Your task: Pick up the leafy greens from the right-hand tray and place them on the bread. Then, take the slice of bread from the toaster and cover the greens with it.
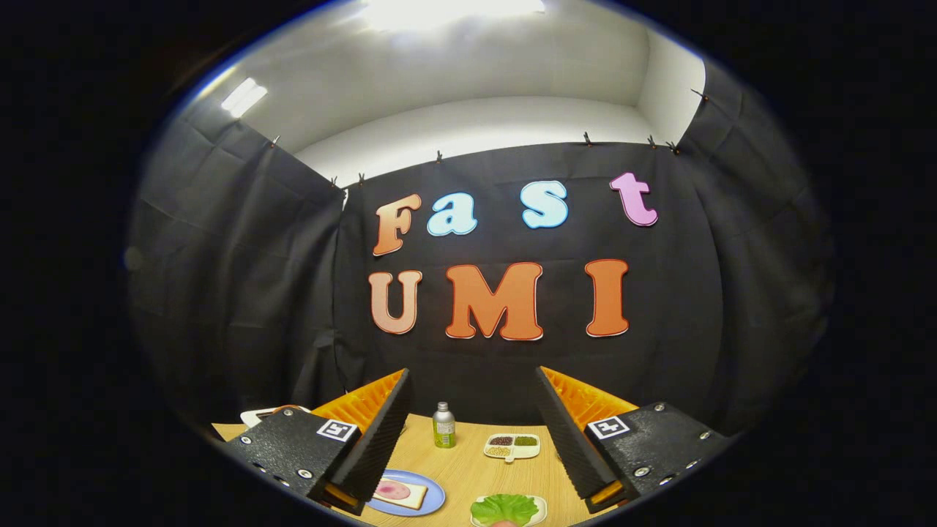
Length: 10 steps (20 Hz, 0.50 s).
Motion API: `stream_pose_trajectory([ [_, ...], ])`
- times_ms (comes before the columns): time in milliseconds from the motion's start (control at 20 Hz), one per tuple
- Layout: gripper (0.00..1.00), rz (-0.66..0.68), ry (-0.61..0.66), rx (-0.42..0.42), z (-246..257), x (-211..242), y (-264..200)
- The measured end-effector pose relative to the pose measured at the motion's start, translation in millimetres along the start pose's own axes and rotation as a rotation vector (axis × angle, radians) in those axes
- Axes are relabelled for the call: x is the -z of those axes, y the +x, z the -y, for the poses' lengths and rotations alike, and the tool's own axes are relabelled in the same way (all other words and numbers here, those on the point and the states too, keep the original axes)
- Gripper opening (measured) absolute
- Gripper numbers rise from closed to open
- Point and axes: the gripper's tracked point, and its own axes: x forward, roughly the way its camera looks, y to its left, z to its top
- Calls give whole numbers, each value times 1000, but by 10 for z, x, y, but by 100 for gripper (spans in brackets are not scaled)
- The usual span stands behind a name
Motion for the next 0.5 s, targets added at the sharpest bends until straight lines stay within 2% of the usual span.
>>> stream_pose_trajectory([
  [250,98,-30,-1,-19,-27,26,26],
  [500,98,-145,1,-45,-4,314,97],
])
